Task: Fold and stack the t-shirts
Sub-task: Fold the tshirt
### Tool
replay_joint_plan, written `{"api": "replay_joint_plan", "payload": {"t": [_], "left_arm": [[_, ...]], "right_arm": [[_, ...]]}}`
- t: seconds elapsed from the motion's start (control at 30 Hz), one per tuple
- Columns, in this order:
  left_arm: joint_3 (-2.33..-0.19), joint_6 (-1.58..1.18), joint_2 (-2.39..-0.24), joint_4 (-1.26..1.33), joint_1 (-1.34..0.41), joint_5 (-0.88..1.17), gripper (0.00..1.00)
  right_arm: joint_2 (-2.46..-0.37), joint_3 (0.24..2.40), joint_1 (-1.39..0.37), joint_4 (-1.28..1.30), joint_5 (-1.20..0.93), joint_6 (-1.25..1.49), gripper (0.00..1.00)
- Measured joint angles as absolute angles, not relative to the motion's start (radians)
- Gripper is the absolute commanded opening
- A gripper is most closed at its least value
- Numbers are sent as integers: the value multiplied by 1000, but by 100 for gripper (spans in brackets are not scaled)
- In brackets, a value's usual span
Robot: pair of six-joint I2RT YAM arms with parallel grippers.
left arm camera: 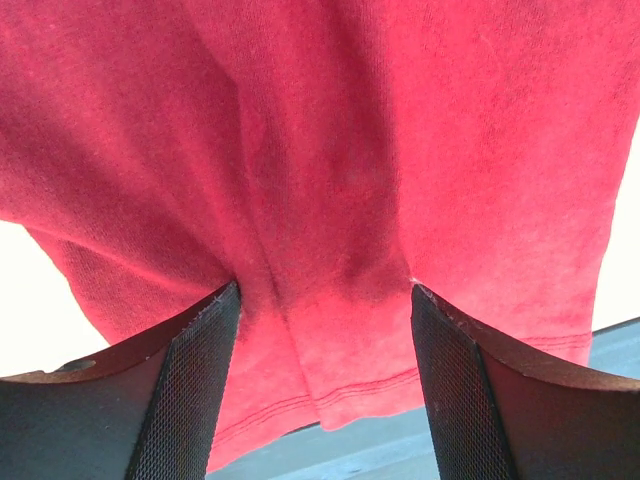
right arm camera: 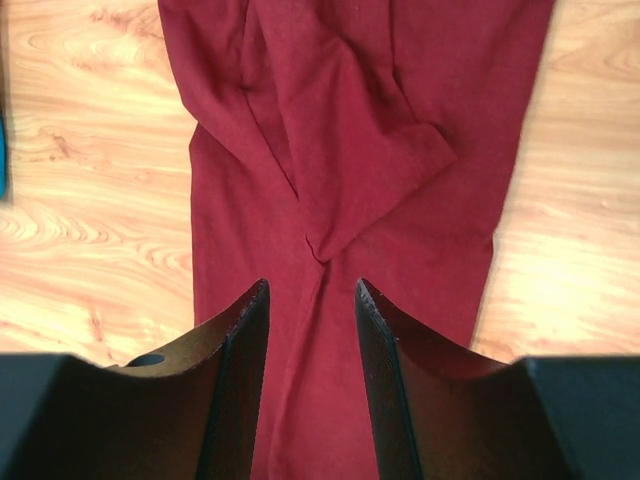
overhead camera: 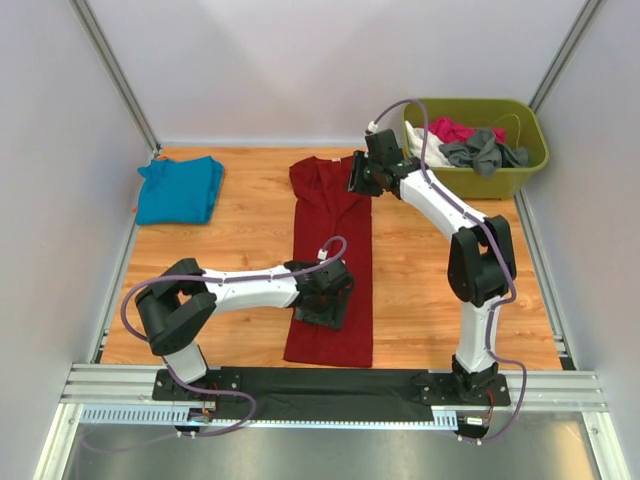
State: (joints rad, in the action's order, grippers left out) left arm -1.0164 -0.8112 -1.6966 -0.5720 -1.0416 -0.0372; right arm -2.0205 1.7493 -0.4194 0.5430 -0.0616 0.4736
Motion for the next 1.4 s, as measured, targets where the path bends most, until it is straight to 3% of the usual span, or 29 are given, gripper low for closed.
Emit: {"api": "replay_joint_plan", "payload": {"t": [0.2,0.3,0.33,0.43,0.6,0.8,0.93,1.03,1.3,1.4], "left_arm": [[-1018,-862,-1691,-578,-1119,-94,80],[-1031,-859,-1661,-616,-1131,-120,88],[-1051,-852,-1641,-645,-1129,-135,92],[-1132,-817,-1555,-683,-1092,-166,93],[-1139,-766,-1278,-645,-881,-144,90],[-864,-781,-989,-614,-615,-23,81],[-671,-819,-965,-611,-605,95,76],[-545,-867,-952,-591,-609,178,74],[-403,-1010,-907,-528,-733,242,72],[-387,-1068,-906,-490,-804,235,71]], "right_arm": [[-1919,1652,-419,519,-61,474,48],[-1833,1576,-419,515,-46,467,63],[-1798,1548,-418,517,-42,463,77],[-1641,1449,-409,538,-22,455,100],[-1337,1315,-358,572,-35,456,100],[-1081,935,-353,564,-178,529,100],[-1060,637,-366,584,-290,602,98],[-1014,501,-381,639,-343,645,91],[-881,401,-408,652,-434,719,77],[-887,364,-442,654,-447,742,77]]}}
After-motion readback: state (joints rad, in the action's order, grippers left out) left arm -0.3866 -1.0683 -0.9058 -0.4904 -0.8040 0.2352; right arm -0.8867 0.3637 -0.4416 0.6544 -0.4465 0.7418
